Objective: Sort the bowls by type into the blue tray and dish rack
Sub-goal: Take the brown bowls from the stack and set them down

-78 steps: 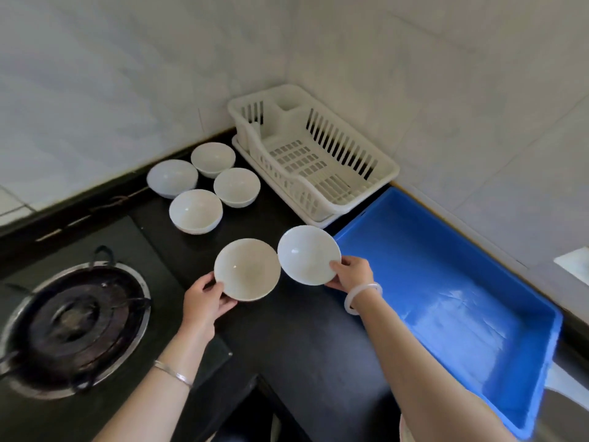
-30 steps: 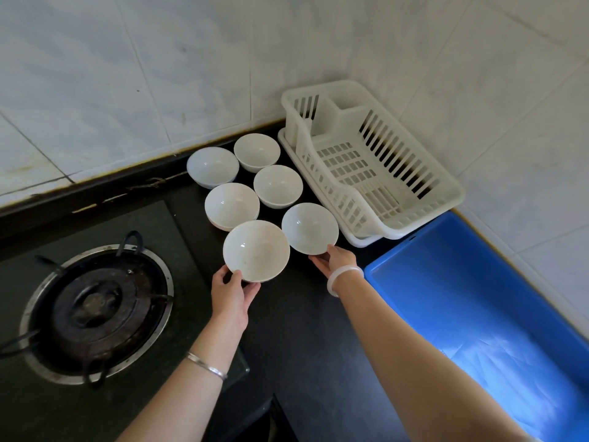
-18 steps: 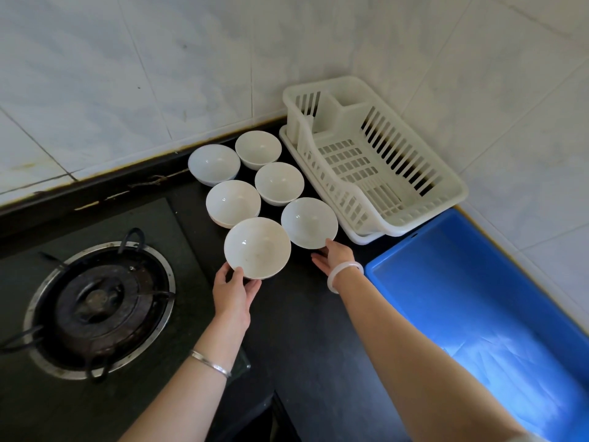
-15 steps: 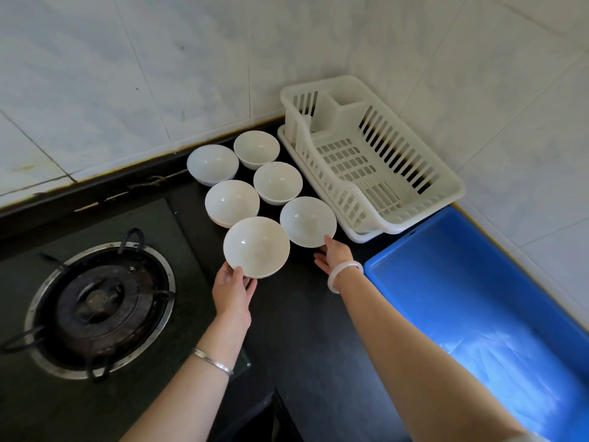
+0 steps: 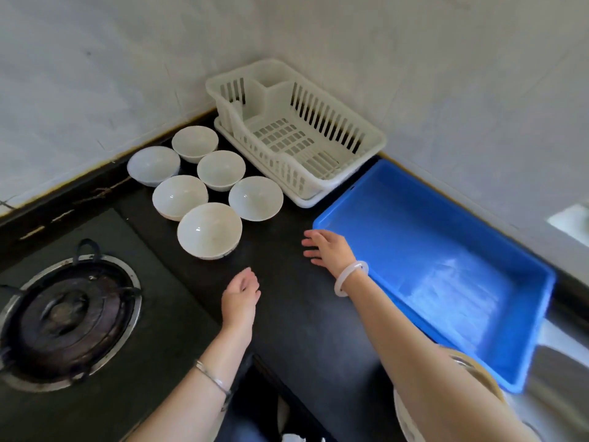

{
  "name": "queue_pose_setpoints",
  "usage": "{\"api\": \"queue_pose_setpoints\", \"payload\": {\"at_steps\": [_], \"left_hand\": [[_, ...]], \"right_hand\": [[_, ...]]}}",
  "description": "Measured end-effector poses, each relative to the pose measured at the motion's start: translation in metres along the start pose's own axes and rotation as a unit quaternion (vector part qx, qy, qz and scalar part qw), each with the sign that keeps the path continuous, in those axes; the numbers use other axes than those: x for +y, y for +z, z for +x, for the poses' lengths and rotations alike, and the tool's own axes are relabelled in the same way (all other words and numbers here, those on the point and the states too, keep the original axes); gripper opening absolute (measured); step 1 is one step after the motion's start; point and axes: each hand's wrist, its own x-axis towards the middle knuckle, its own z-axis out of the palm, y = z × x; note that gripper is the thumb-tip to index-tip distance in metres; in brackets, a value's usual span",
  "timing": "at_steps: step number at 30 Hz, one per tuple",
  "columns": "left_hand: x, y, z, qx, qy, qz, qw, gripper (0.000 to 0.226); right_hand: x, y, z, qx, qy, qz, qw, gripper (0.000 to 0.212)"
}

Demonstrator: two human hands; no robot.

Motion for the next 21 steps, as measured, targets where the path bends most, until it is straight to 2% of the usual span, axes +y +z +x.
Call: {"api": "queue_pose_setpoints", "payload": {"at_steps": [3,5,8,11,15,18,21], "left_hand": [[-0.015,0.028,-0.033,-0.099,0.021,0.103,0.990,0.031],[-0.027,0.050,-0.058,-0.161,0.042,0.185,0.969,0.026],[-0.045,0.083,-0.097,-0.236,0.084,0.289,0.924,0.023],[-0.059,0.112,-0.134,-0.289,0.160,0.381,0.864,0.024],[-0.073,0.138,-0.170,-0.320,0.241,0.422,0.814,0.024],[-0.084,0.148,-0.181,-0.321,0.287,0.458,0.777,0.025],[-0.089,0.151,-0.180,-0.306,0.304,0.478,0.765,0.028]], "right_hand": [[0.025,-0.051,-0.048,0.077,-0.052,-0.084,0.992,0.021],[0.045,-0.088,-0.084,0.139,-0.069,-0.144,0.977,0.019],[0.081,-0.133,-0.134,0.222,-0.032,-0.212,0.951,0.019],[0.115,-0.168,-0.179,0.302,0.006,-0.264,0.916,0.017],[0.150,-0.196,-0.220,0.340,0.032,-0.294,0.893,0.018],[0.168,-0.201,-0.235,0.342,0.048,-0.300,0.889,0.017],[0.175,-0.198,-0.237,0.342,0.054,-0.294,0.891,0.016]]}}
